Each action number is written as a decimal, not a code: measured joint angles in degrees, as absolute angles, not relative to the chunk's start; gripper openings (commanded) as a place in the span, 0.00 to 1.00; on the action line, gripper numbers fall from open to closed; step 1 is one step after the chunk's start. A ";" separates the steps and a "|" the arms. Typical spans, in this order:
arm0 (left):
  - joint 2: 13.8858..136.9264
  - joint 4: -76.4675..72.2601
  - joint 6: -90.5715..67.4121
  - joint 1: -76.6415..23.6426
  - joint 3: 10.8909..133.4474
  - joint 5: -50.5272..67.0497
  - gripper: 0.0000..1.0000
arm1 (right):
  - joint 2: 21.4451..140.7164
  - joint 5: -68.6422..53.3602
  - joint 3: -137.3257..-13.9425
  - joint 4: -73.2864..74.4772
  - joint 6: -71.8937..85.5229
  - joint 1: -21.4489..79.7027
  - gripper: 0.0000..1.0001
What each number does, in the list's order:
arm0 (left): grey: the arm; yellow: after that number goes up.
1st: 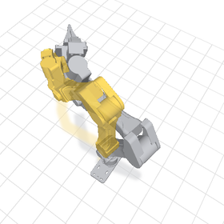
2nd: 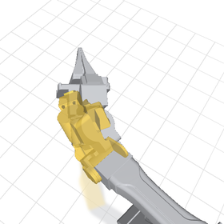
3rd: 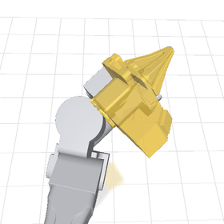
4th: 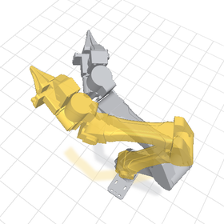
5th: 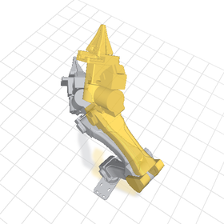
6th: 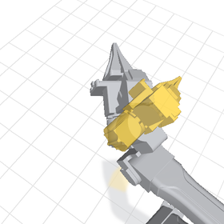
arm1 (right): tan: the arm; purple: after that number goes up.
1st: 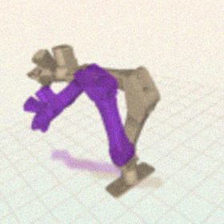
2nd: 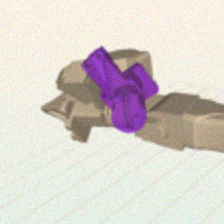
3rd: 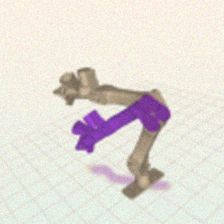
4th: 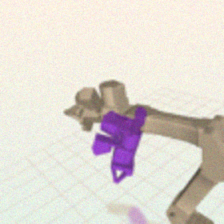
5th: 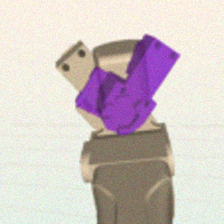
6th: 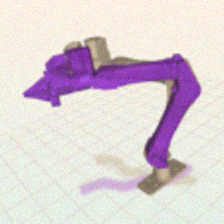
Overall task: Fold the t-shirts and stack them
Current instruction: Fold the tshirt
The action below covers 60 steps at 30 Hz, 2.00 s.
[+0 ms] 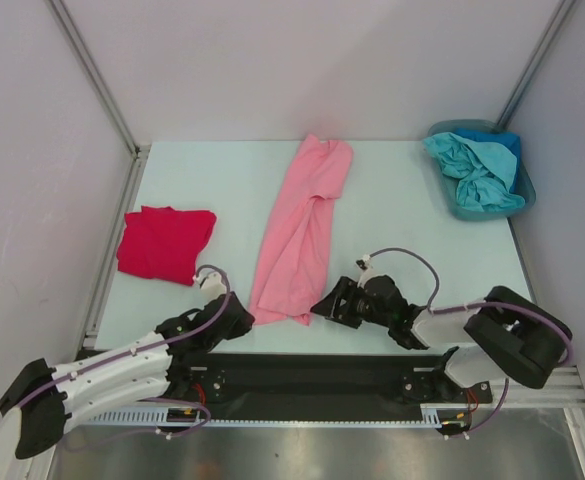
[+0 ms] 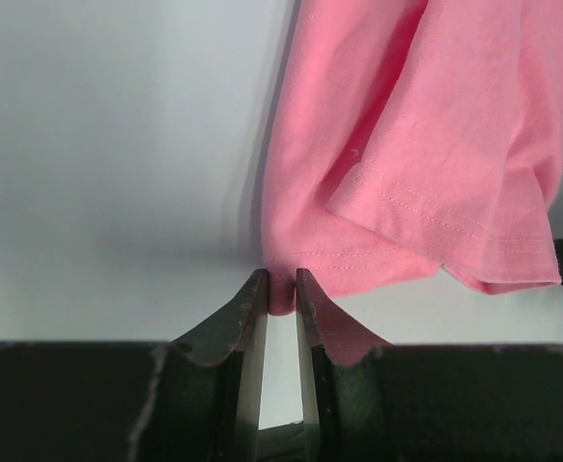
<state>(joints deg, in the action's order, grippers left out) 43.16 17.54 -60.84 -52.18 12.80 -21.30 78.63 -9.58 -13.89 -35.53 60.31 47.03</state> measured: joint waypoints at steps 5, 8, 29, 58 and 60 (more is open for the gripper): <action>42.19 18.00 -60.80 -52.18 12.88 -21.63 0.23 | 86.00 -9.52 -13.89 -46.24 63.46 48.60 0.66; 41.76 18.48 -60.80 -52.18 12.88 -21.91 0.23 | 89.58 -9.34 -13.93 -51.33 64.95 48.99 0.64; 39.13 20.73 -60.80 -52.18 13.45 -22.35 0.23 | 95.98 -7.70 -17.93 -53.91 66.92 51.59 0.49; 37.47 21.78 -60.80 -52.18 13.47 -22.57 0.23 | 87.55 -6.83 -23.46 -29.63 58.08 51.09 0.11; 37.47 21.78 -60.80 -52.18 13.47 -22.57 0.23 | 85.58 -6.50 -23.97 -26.26 56.80 50.85 0.10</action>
